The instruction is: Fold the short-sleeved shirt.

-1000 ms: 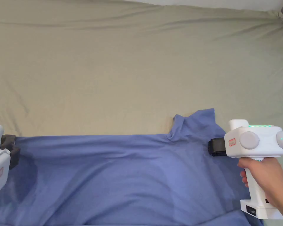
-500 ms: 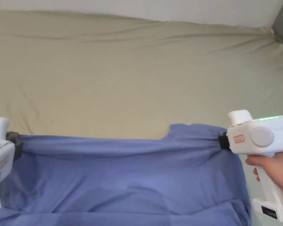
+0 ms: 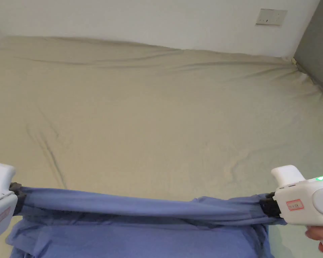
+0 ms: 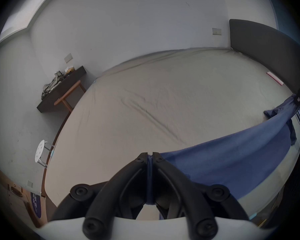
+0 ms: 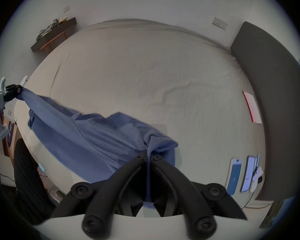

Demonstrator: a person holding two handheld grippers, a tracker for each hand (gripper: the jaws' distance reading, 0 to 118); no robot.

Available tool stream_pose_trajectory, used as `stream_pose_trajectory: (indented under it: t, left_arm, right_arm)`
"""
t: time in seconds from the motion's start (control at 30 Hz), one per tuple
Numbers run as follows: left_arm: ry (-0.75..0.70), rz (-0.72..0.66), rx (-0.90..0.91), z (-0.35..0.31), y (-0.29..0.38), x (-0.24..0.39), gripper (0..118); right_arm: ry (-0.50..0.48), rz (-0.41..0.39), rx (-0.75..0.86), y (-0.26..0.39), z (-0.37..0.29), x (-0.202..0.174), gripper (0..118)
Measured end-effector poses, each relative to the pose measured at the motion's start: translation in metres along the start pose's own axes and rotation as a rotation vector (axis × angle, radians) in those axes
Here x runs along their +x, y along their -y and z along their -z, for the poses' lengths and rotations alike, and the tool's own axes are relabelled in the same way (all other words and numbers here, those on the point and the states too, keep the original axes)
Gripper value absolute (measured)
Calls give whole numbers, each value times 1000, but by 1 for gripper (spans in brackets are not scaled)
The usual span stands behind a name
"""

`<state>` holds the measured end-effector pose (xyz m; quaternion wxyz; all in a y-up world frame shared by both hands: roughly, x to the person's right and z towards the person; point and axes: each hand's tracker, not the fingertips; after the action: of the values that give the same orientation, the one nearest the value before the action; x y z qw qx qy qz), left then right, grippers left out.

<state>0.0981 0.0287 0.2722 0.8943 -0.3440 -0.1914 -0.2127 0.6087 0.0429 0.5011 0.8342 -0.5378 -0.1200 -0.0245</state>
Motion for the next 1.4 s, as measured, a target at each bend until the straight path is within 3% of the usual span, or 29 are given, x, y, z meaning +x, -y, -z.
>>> stream_pose_trajectory:
  t: [0.4,0.77,0.97,1.03,1.07,1.1,1.13,1.17,1.2,1.4]
  left_arm:
    - [59,62,-200,16,69,10,2]
    - [121,117,-358,57,98,18,2]
    - [132,141,-374,63,94,18,3]
    - [112,149,-363,57,88,18,17]
    - [85,146,-347,53,84,16,36]
    - [67,135,-315,47,77,12,71]
    - [81,111,-280,41,70,7,93]
    - [98,67,-224,30,59,1,106]
    - [102,23,-159,19,47,-3,109]
    - [65,-206,293,-65,-33,-14,109]
  right_arm:
    - [-67,-9,-236,73,31,-16,5]
    - [-61,-13,-376,76,87,-22,5]
    - [-42,-28,-407,71,90,-24,13]
    - [-35,-32,-393,65,78,-22,42]
    - [-21,-30,-368,62,69,-20,68]
    - [12,-22,-318,56,59,-18,99]
    - [43,-21,-259,49,47,-17,109]
    - [63,-21,-191,39,30,-16,109]
    - [77,-19,-125,29,11,-16,109]
    - [219,-60,440,-20,-99,-61,109]
